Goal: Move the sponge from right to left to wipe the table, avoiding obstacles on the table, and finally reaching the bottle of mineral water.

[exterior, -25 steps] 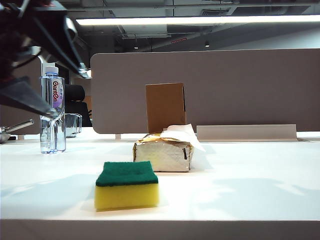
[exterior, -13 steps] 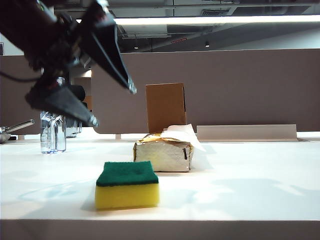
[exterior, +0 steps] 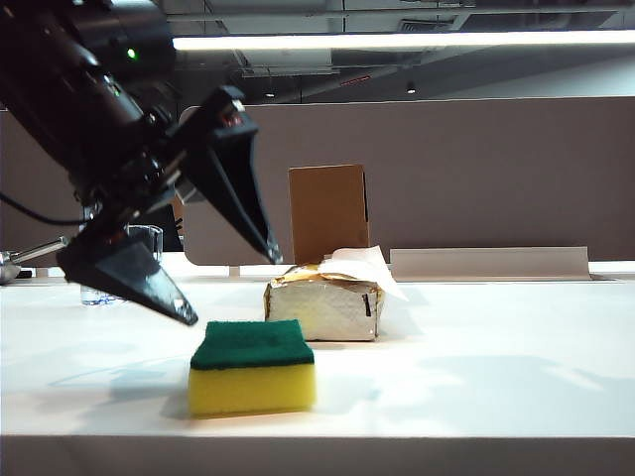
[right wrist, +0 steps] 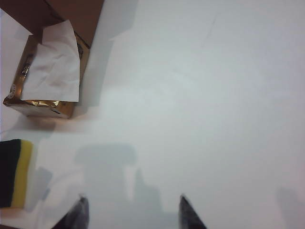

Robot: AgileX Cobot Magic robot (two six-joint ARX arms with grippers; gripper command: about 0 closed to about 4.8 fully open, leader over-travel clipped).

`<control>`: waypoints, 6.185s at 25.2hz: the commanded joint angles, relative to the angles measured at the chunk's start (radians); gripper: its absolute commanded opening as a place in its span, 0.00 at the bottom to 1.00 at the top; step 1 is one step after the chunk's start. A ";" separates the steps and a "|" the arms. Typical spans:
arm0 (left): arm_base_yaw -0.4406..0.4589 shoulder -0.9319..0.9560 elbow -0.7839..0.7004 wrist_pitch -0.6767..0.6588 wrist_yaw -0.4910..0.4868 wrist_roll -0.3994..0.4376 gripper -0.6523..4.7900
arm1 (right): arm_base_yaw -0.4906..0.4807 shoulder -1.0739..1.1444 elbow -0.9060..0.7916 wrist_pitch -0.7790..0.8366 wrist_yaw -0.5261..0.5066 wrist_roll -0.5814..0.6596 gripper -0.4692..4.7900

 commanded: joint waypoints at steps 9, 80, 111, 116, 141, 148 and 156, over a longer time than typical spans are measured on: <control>-0.007 0.102 0.000 0.049 0.002 0.001 1.00 | 0.001 -0.003 0.003 0.008 -0.005 0.002 0.54; 0.206 0.215 0.000 -0.105 -0.177 0.272 0.11 | 0.005 -0.039 0.010 -0.017 -0.153 0.043 0.49; 0.715 0.195 0.001 -0.202 -0.263 0.470 0.11 | 0.006 -0.039 0.010 -0.104 -0.321 0.077 0.49; 0.742 0.190 0.001 -0.183 -0.263 0.469 0.11 | 0.011 -0.039 0.010 -0.121 -0.370 0.092 0.49; 0.739 0.258 0.021 0.165 -0.239 0.356 0.11 | 0.106 -0.039 0.010 -0.140 -0.367 0.151 0.49; 0.735 0.332 0.114 0.173 -0.236 0.356 0.11 | 0.106 -0.039 0.010 -0.148 -0.368 0.155 0.49; 0.725 0.439 0.307 0.151 -0.217 0.336 0.11 | 0.136 -0.039 0.010 -0.148 -0.394 0.175 0.49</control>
